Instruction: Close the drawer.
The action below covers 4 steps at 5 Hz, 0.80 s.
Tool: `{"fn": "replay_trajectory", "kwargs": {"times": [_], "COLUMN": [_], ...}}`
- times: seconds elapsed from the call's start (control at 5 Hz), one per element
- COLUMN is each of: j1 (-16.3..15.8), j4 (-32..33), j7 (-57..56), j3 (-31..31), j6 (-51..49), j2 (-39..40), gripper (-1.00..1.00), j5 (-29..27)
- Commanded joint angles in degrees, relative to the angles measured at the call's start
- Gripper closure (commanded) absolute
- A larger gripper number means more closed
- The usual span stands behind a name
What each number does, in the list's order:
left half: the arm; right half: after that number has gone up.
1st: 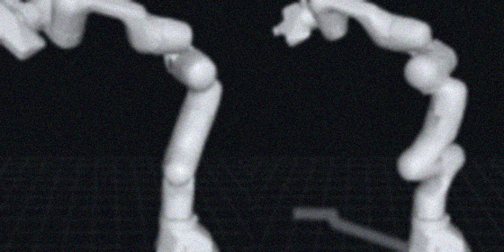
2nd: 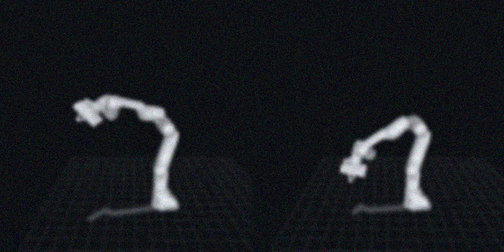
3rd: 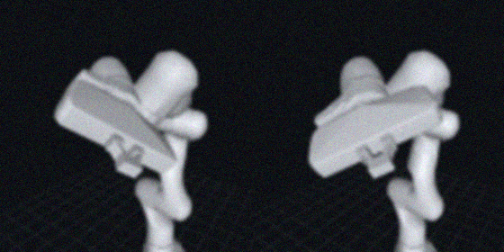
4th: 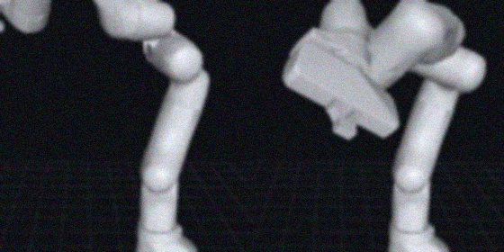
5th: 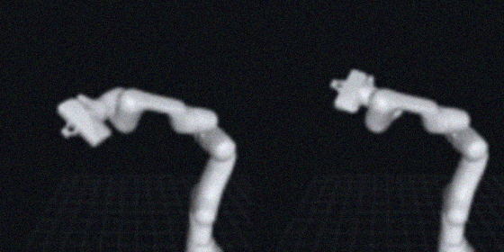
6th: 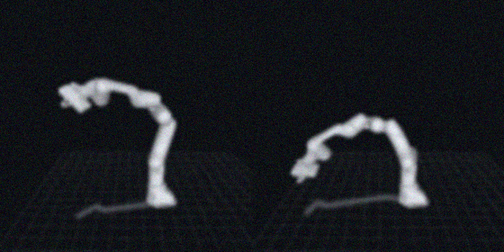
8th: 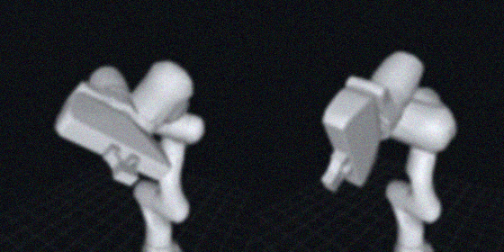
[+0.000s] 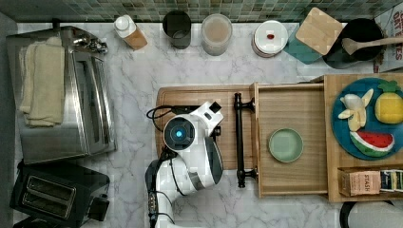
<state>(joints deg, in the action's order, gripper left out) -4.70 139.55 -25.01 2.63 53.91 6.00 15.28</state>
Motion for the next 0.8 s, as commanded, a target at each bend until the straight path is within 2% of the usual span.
{"fn": "replay_trajectory", "kwargs": {"times": [0.2, 0.4, 0.6, 0.8], "j1": [4.80, 7.01, 12.58, 13.13], "j4": [4.67, 2.70, 1.61, 1.41], "j7": [-8.26, -18.09, -23.84, -28.12], "j3": [-3.48, -5.33, -3.43, -5.84], "j6": [3.48, 1.68, 1.35, 0.71], "j2": [-5.05, -4.13, -3.91, -4.87], "gripper": [1.00, 1.00, 1.00, 1.00], "j5": [-4.47, -7.74, -8.59, -10.63]}}
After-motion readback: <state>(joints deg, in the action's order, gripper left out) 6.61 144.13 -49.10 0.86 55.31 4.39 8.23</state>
